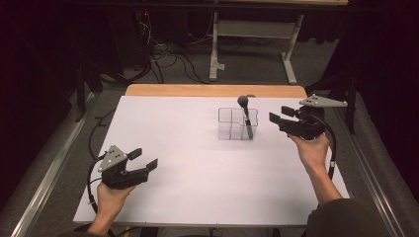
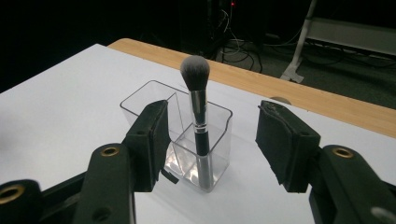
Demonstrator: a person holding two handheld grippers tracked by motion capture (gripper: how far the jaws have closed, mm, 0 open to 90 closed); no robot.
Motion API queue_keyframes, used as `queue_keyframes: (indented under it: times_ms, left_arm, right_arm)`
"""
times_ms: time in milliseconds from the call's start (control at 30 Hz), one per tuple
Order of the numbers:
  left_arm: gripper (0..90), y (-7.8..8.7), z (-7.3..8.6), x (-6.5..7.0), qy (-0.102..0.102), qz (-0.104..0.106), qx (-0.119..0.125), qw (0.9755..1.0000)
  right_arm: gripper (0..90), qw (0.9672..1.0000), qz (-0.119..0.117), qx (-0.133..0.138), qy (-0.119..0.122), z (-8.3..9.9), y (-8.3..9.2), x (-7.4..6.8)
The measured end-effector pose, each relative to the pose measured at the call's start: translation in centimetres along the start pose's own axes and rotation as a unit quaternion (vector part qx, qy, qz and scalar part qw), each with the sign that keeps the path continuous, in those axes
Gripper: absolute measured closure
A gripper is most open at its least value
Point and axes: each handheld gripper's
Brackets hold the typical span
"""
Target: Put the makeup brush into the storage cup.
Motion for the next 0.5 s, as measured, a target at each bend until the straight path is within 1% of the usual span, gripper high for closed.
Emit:
queue_keyframes:
  times_ms: [233,333,500]
  left_arm:
    - [28.8,0.0,0.0,0.0,0.0,0.0,0.0,1.0]
    - [28.8,0.0,0.0,0.0,0.001,0.0,0.001,1.0]
    - [28.8,0.0,0.0,0.0,0.001,0.0,0.001,1.0]
  right_arm:
    - [45.6,1.0,-0.002,0.006,-0.005,0.2,0.9,0.2]
    - [45.6,0.9999,-0.005,0.01,-0.002,0.2,1.2,0.3]
    - [45.5,0.9999,-0.007,0.012,-0.004,0.4,1.8,0.3]
Point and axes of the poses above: each handheld gripper's, and its own axes: y roughly backward along the jaws, z roughly out of its underside, x roughly to its right, and after that the axes turned 12 degrees about x, right-handed
